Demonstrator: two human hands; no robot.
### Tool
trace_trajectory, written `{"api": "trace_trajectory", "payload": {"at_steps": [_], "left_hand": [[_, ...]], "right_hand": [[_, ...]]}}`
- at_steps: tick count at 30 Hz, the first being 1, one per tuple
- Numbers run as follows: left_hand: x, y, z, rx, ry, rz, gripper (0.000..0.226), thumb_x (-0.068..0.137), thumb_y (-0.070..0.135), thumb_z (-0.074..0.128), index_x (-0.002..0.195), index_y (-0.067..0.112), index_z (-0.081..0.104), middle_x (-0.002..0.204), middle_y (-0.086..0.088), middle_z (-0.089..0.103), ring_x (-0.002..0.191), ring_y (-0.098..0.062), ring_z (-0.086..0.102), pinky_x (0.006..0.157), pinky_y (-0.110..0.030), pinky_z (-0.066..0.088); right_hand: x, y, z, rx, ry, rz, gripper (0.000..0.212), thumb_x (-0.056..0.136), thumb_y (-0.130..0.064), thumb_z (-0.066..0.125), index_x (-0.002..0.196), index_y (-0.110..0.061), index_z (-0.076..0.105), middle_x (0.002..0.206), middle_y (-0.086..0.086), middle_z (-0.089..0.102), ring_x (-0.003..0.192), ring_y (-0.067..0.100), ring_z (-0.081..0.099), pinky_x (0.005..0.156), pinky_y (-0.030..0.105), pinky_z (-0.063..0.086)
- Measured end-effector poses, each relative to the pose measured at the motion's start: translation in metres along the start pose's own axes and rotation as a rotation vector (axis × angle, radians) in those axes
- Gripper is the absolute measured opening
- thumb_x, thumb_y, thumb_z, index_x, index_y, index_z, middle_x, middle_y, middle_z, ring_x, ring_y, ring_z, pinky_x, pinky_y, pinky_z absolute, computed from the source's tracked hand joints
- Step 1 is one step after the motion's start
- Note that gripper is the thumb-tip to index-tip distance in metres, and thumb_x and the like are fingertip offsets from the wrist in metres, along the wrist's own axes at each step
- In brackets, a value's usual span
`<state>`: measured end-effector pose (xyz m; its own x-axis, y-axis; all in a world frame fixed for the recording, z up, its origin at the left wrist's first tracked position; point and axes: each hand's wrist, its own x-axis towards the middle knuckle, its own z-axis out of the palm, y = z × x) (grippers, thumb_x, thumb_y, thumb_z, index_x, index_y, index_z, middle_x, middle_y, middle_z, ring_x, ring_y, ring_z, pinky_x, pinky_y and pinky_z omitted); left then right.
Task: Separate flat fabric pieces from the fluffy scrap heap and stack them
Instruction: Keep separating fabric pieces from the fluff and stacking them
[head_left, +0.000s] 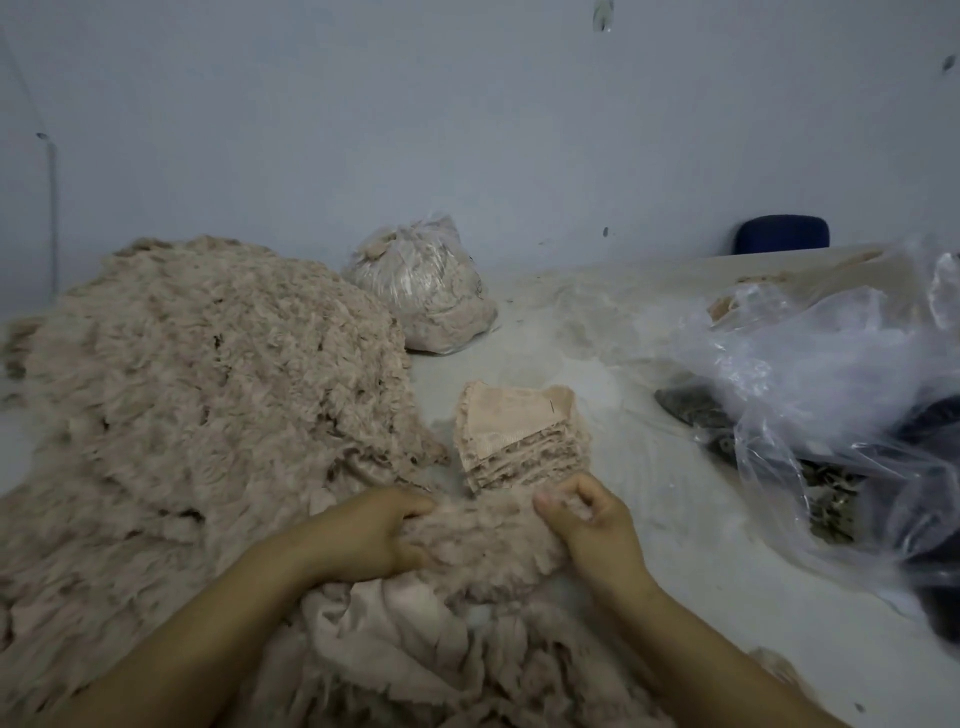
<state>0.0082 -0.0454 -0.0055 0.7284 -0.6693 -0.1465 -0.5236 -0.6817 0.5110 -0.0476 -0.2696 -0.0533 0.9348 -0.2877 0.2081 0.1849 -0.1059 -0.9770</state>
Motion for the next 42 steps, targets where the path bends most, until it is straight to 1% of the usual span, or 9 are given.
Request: {"api": "trace_trajectory", "payload": {"at_steps": [4, 7, 13, 18, 23, 27, 33, 38, 42], "left_hand": [[-0.016, -0.017, -0.004, 0.220, -0.092, -0.088, 0.019, 0.090, 0.025, 0.061, 0.083, 0.007, 0.058, 0.095, -0.009, 0.066, 0.082, -0.016, 0.058, 0.075, -0.027, 0.046], [-0.019, -0.016, -0.002, 0.131, -0.064, -0.067, 0.018, 0.088, 0.016, 0.060, 0.083, -0.002, 0.061, 0.087, -0.011, 0.064, 0.080, -0.017, 0.059, 0.076, -0.031, 0.047], [-0.009, 0.008, 0.012, -0.069, 0.146, 0.061, 0.024, 0.087, 0.003, 0.055, 0.108, 0.004, 0.066, 0.110, -0.001, 0.066, 0.103, -0.009, 0.059, 0.092, -0.021, 0.045], [0.001, 0.018, 0.022, 0.035, 0.198, 0.084, 0.008, 0.085, 0.017, 0.059, 0.089, 0.024, 0.060, 0.086, 0.014, 0.062, 0.088, -0.007, 0.060, 0.076, -0.026, 0.046], [-0.013, -0.016, 0.007, 0.234, 0.148, -0.209, 0.030, 0.085, 0.035, 0.063, 0.110, 0.019, 0.061, 0.108, 0.006, 0.066, 0.098, -0.015, 0.061, 0.081, -0.032, 0.049], [-0.011, -0.018, 0.007, 0.209, 0.166, -0.184, 0.036, 0.085, 0.033, 0.065, 0.116, 0.015, 0.059, 0.111, 0.003, 0.065, 0.098, -0.013, 0.060, 0.085, -0.033, 0.049], [0.019, 0.018, 0.040, -0.202, 0.122, -0.037, 0.099, 0.060, 0.070, 0.071, 0.144, 0.039, 0.029, 0.120, 0.028, 0.046, 0.109, 0.009, 0.046, 0.089, -0.008, 0.037], [0.035, 0.007, 0.081, 0.060, 0.438, 0.043, 0.031, 0.086, 0.020, 0.064, 0.117, 0.018, 0.064, 0.111, -0.001, 0.065, 0.105, -0.016, 0.057, 0.079, -0.017, 0.041], [0.031, -0.011, 0.084, 0.035, 0.671, -0.021, 0.024, 0.081, 0.008, 0.063, 0.102, 0.016, 0.071, 0.101, 0.002, 0.067, 0.093, -0.011, 0.059, 0.076, -0.014, 0.042]], "right_hand": [[-0.005, 0.013, -0.013, 0.123, 0.069, 0.114, 0.027, 0.086, -0.006, 0.066, 0.064, -0.011, 0.052, 0.058, -0.006, 0.056, 0.059, 0.010, 0.054, 0.055, 0.018, 0.044], [-0.007, 0.009, -0.015, 0.113, -0.133, 0.240, 0.014, 0.081, -0.018, 0.074, 0.074, -0.015, 0.062, 0.072, -0.003, 0.064, 0.063, 0.008, 0.062, 0.054, 0.018, 0.048], [-0.007, -0.013, 0.000, -0.616, -0.363, -0.064, 0.067, 0.054, -0.075, 0.069, 0.111, -0.042, 0.057, 0.110, -0.023, 0.050, 0.105, -0.001, 0.045, 0.092, 0.021, 0.036], [-0.015, -0.006, 0.014, -0.407, -0.316, -0.295, 0.019, 0.084, -0.032, 0.071, 0.070, -0.022, 0.062, 0.067, -0.008, 0.061, 0.066, 0.004, 0.055, 0.066, 0.025, 0.044], [-0.007, 0.005, -0.007, -0.250, -0.148, -0.080, 0.034, 0.087, -0.025, 0.067, 0.055, -0.032, 0.058, 0.058, -0.018, 0.057, 0.062, -0.004, 0.051, 0.063, 0.014, 0.040], [-0.006, 0.012, -0.007, -0.057, -0.130, -0.025, 0.033, 0.086, -0.026, 0.067, 0.057, -0.020, 0.052, 0.059, -0.006, 0.052, 0.060, 0.009, 0.051, 0.061, 0.023, 0.039], [-0.009, 0.016, -0.005, -0.068, -0.132, -0.096, 0.023, 0.078, -0.017, 0.077, 0.068, -0.021, 0.057, 0.067, -0.012, 0.057, 0.064, 0.000, 0.052, 0.061, 0.011, 0.042], [-0.006, 0.020, -0.012, -0.157, 0.005, -0.170, 0.026, 0.081, -0.013, 0.073, 0.066, -0.023, 0.053, 0.067, -0.018, 0.059, 0.063, -0.006, 0.051, 0.063, 0.007, 0.039], [-0.005, 0.022, -0.012, -0.307, -0.157, -0.141, 0.025, 0.077, -0.031, 0.077, 0.074, -0.030, 0.053, 0.072, -0.024, 0.057, 0.064, -0.005, 0.049, 0.059, 0.012, 0.037]]}}
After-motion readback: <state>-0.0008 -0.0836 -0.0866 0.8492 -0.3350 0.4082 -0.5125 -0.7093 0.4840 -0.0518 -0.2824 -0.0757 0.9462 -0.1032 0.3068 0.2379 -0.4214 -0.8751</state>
